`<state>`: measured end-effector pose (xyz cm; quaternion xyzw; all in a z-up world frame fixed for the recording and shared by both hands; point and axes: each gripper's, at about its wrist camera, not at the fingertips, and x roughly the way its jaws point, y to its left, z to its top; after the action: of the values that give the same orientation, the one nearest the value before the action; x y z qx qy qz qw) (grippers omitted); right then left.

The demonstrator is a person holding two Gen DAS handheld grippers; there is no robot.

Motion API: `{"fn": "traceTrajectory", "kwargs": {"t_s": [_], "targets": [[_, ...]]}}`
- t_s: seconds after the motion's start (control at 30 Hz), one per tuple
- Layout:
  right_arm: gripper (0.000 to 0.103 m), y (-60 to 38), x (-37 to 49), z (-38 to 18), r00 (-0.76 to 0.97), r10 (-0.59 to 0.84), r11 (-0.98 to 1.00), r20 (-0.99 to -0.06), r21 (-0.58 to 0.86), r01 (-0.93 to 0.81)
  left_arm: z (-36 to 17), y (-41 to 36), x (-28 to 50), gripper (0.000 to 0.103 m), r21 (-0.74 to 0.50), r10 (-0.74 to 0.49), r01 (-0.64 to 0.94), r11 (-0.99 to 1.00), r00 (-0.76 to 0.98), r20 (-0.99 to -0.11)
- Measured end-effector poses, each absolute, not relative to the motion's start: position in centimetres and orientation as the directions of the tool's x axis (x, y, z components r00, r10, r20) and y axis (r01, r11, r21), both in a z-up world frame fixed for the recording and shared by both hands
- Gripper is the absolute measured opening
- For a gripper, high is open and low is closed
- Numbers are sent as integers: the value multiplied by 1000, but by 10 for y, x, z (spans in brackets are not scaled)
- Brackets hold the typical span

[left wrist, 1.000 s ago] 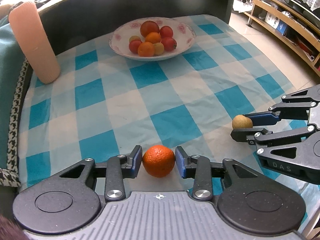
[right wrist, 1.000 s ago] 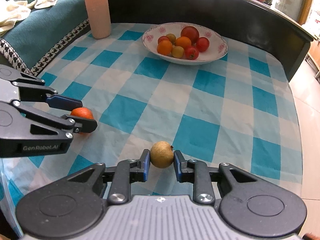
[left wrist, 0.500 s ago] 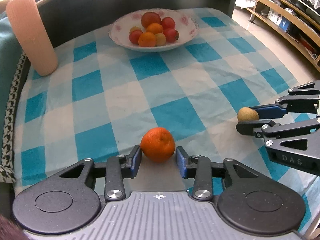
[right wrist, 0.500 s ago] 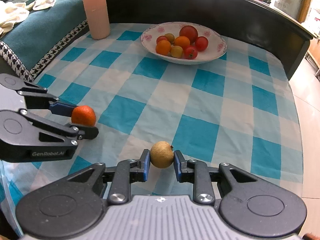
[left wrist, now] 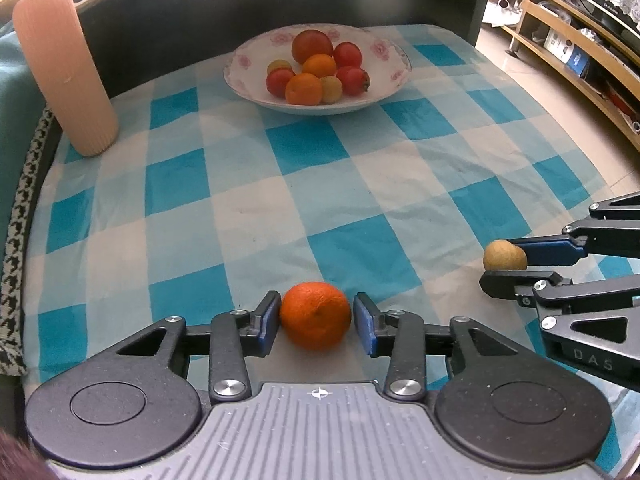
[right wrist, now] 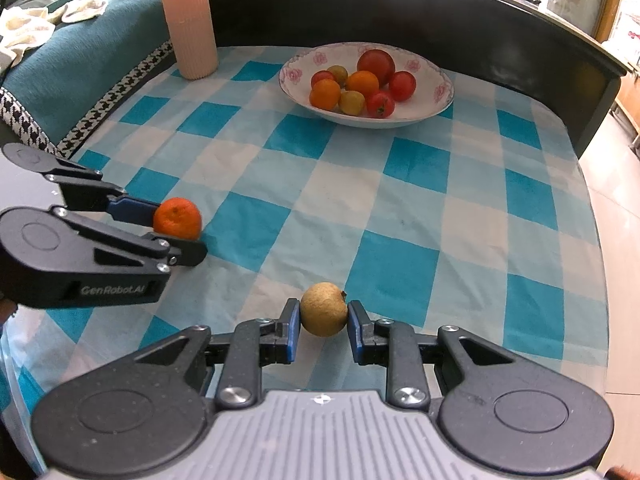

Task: Organize fruits
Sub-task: 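Carry the yellow fruit and small orange toward the white plate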

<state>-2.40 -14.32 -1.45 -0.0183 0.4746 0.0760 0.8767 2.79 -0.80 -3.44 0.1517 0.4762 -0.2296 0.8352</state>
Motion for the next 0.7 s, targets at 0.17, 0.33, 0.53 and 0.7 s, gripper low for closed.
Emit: {"fn": "traceTrajectory", "kwargs": {"t_s": [0.17,0.33,0.53,0.7], "targets": [[41,-143,-24,-15,538,117,988,-835,41,-151,-33,-7,22,46,52,-231,537,842,446,-865],[41,-143,-23,-14,542,117,988,-832,41,-151,-33,-8,24,44,44,-234,530,847,445,-864],[41,-142,-22,-9,557,117,988,-823,40,-149,-24,-10,25,44,30,-257,533,846,455,-852],[41,-145,-13,0,575,118,990,-810,47,-136,-14,-15,32,44,24,-267,523,852,473,-840]]}}
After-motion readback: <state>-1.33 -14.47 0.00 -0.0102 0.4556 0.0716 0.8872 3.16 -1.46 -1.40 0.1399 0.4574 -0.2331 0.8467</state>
